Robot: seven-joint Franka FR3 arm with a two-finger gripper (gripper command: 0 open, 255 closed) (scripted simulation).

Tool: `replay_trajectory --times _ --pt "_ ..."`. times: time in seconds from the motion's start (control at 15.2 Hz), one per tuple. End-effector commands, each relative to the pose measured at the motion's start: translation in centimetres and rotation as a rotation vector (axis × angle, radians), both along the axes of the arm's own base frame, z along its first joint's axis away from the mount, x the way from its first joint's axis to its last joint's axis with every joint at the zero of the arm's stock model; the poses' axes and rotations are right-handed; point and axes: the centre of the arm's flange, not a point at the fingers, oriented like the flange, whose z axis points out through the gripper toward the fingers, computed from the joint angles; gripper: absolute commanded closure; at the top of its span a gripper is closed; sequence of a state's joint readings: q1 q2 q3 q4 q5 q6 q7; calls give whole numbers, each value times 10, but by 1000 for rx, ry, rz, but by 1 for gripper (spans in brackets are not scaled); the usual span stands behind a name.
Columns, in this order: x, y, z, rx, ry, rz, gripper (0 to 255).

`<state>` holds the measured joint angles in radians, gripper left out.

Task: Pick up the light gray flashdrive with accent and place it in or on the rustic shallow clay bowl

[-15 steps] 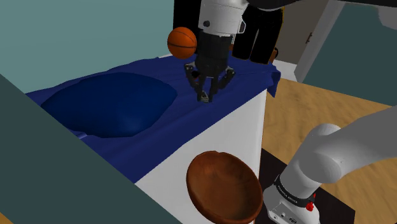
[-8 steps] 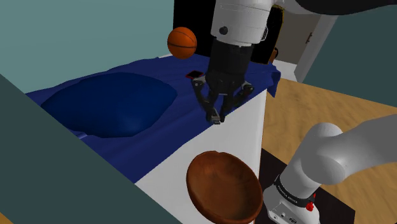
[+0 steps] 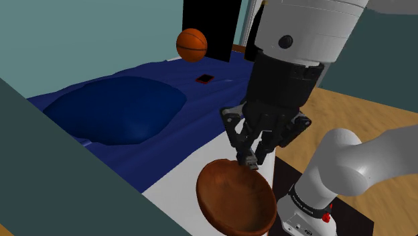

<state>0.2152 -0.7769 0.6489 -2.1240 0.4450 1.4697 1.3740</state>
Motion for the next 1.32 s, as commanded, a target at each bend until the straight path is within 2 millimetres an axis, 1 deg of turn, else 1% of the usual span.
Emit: replay_trajectory --times 0.0,0.92,0.99,1.25 --pt "-14 8 -6 0 1 -2 255" --pt "-14 8 -80 0 1 -2 255" --pt "-14 8 -84 0 1 -2 255" --pt "-14 8 -84 0 1 -2 255"
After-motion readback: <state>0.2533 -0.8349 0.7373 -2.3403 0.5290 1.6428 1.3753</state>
